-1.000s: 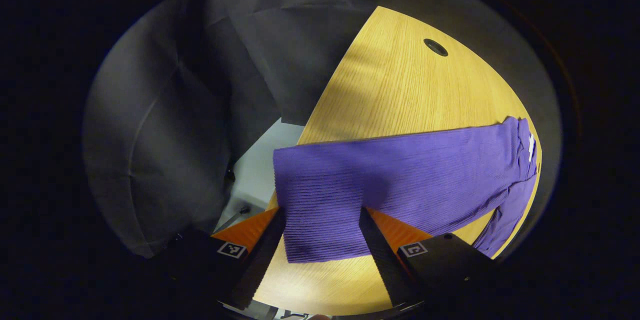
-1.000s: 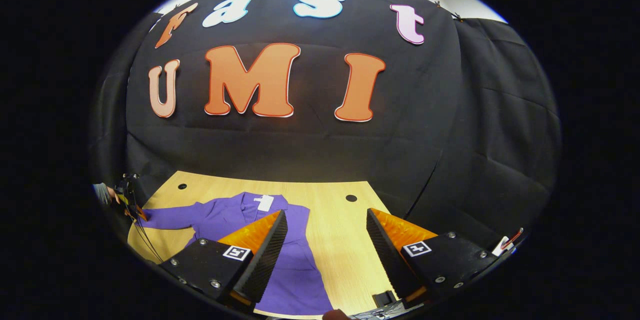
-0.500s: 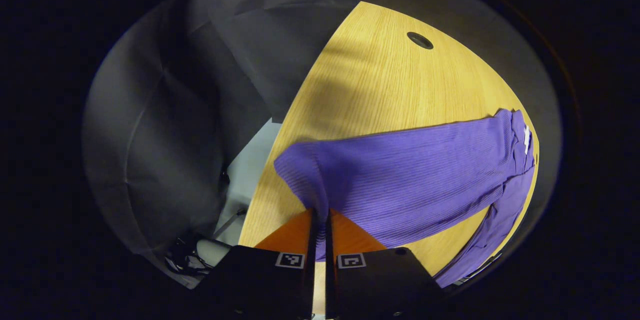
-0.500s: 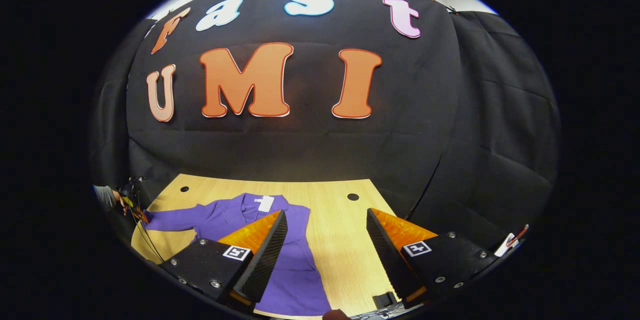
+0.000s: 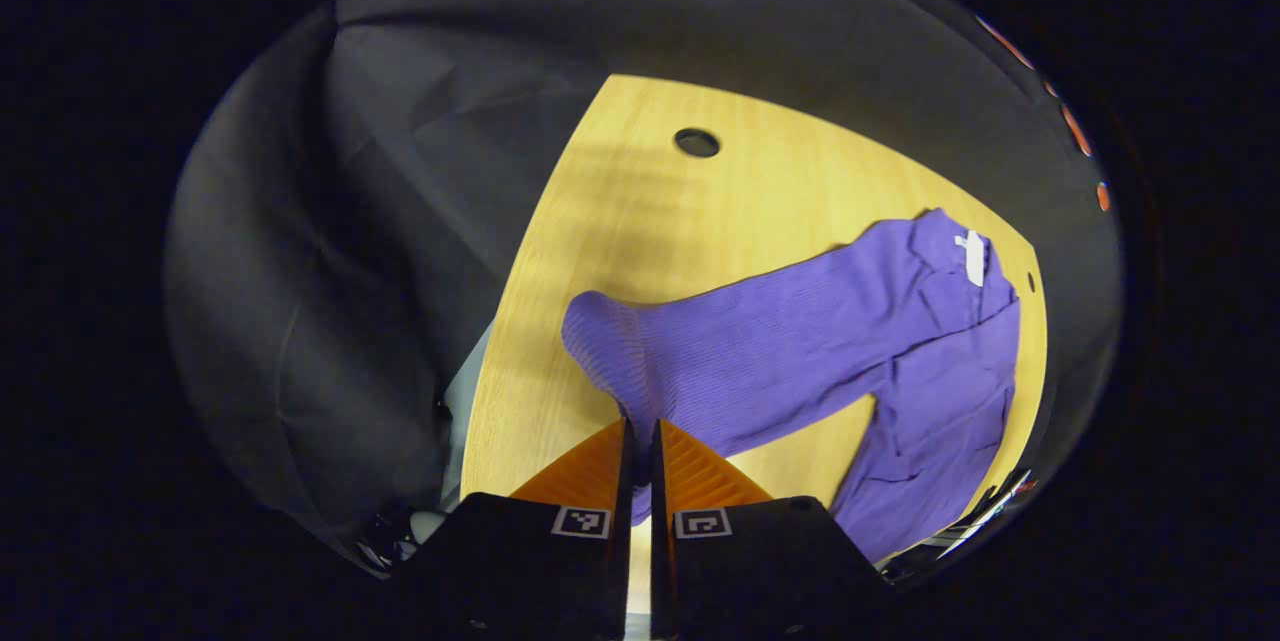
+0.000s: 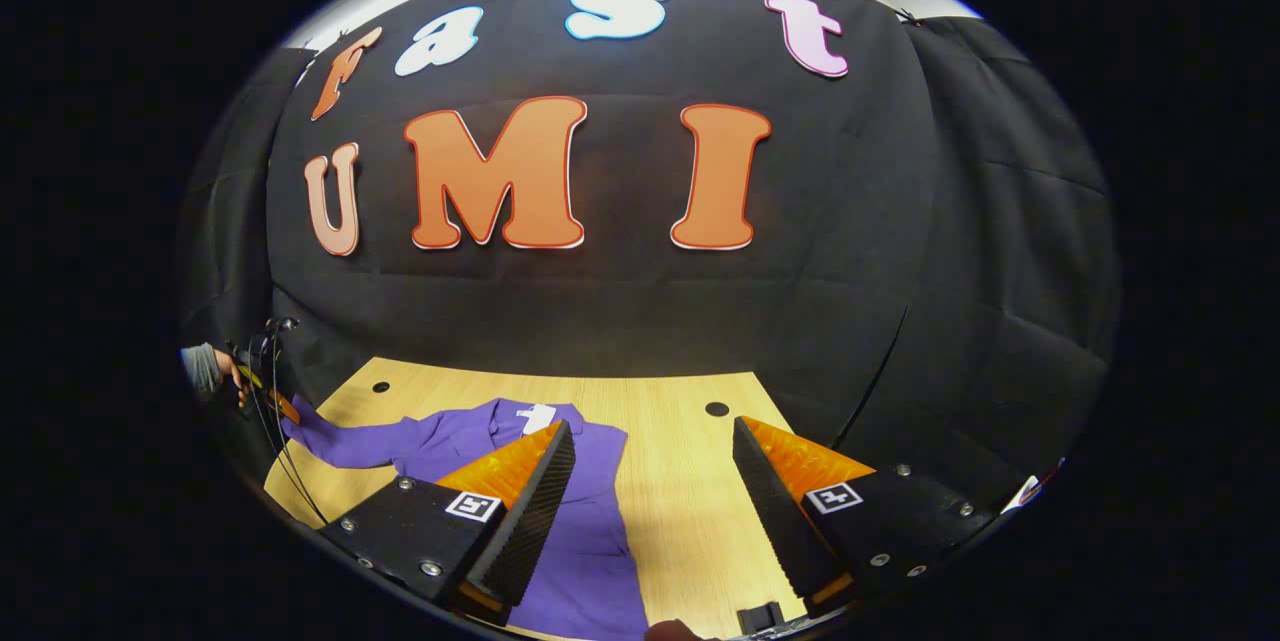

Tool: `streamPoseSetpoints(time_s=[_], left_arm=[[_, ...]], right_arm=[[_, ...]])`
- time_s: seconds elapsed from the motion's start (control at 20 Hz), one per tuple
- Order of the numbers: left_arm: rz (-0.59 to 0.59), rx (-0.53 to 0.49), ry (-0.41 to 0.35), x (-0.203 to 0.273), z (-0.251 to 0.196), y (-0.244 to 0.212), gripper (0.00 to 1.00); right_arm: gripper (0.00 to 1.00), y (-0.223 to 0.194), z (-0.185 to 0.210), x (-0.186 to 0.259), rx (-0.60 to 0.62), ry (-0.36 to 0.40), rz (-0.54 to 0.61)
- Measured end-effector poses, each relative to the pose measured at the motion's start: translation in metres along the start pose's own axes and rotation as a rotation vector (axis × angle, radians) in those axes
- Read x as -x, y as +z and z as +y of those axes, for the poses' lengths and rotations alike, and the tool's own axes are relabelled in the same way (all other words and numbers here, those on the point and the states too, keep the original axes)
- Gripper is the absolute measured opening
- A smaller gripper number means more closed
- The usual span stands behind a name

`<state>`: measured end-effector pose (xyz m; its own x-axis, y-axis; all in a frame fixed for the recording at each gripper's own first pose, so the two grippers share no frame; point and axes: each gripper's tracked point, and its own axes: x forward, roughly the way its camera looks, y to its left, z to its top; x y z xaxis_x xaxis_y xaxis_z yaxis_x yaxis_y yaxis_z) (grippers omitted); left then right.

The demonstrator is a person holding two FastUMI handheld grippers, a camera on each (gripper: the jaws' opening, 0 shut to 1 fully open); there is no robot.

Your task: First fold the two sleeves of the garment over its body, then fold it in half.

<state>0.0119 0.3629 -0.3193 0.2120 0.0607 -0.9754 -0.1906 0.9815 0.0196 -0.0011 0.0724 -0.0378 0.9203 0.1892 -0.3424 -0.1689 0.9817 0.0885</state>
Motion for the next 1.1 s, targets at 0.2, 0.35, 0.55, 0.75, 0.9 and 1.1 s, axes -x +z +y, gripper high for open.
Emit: streamPoseSetpoints(time_s=[0.2,0.35,0.55,0.75,0.9,1.1], left_arm=[[-0.078,-0.08,-0.056,0.039,-0.072,0.027,0.09],[-0.122,-0.147,-0.099,0.073,-0.122,0.043,0.09],[-0.156,-0.233,-0.144,0.107,-0.186,0.059,0.09],[-0.17,-0.332,-0.186,0.121,-0.27,0.067,0.09],[-0.163,-0.401,-0.224,0.124,-0.334,0.062,0.09],[-0.137,-0.481,-0.278,0.118,-0.411,0.042,0.1]], right_arm=[[0.95,0.007,-0.013,0.001,-0.021,0.033,-0.036],[0.95,0.005,-0.025,0.001,-0.043,0.048,-0.05],[0.95,0.0,-0.048,0.001,-0.064,0.047,-0.062],[0.95,-0.006,-0.069,0.003,-0.095,0.05,-0.066],[0.95,-0.014,-0.088,0.003,-0.113,0.041,-0.061],[0.95,-0.024,-0.113,0.004,-0.164,0.03,-0.054]])
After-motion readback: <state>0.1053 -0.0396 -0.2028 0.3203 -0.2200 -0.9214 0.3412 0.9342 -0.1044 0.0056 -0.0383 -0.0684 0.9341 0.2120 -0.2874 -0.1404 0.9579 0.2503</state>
